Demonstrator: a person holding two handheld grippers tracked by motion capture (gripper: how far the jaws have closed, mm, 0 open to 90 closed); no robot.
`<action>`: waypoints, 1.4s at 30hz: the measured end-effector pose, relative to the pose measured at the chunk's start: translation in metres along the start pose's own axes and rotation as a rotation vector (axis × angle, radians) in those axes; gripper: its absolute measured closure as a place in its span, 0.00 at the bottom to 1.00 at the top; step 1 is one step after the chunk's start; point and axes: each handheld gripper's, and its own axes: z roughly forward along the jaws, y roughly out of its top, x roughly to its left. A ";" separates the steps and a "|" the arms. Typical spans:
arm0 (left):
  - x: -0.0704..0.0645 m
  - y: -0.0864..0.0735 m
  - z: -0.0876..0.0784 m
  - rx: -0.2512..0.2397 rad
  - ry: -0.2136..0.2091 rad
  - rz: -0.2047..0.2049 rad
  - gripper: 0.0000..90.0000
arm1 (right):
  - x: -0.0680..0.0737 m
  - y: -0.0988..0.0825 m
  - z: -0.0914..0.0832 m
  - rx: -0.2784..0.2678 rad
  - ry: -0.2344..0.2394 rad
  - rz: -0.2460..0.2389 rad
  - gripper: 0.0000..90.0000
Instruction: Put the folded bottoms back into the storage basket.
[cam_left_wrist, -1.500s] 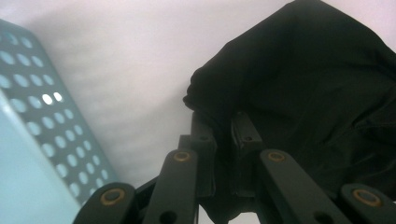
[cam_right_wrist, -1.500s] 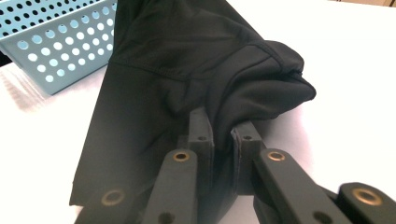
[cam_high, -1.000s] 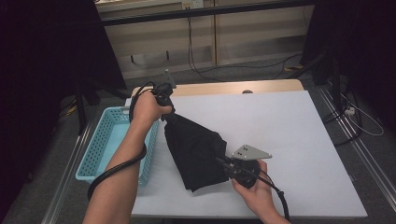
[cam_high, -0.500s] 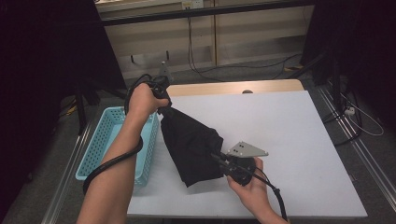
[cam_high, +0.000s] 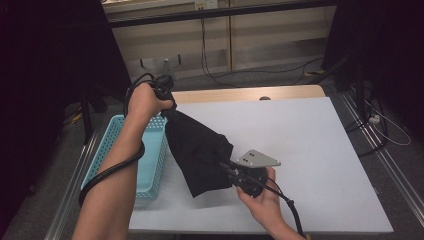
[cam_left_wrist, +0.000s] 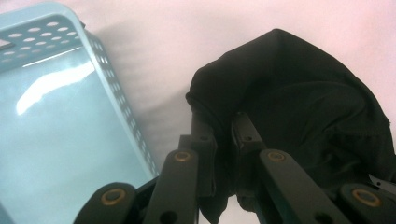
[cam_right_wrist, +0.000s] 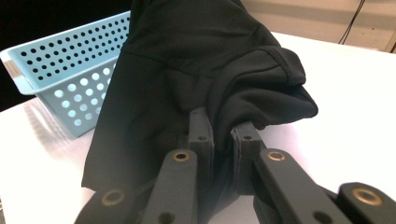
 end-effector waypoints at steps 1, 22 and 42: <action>0.000 0.000 0.000 0.000 0.000 0.000 0.92 | 0.000 0.000 0.000 0.000 0.000 0.000 0.91; 0.003 -0.004 -0.048 0.038 0.091 -0.005 0.92 | 0.020 0.026 0.004 -0.057 0.037 -0.037 0.91; -0.003 -0.003 -0.080 0.015 0.133 -0.004 0.92 | 0.029 0.045 0.006 -0.093 0.041 -0.058 0.91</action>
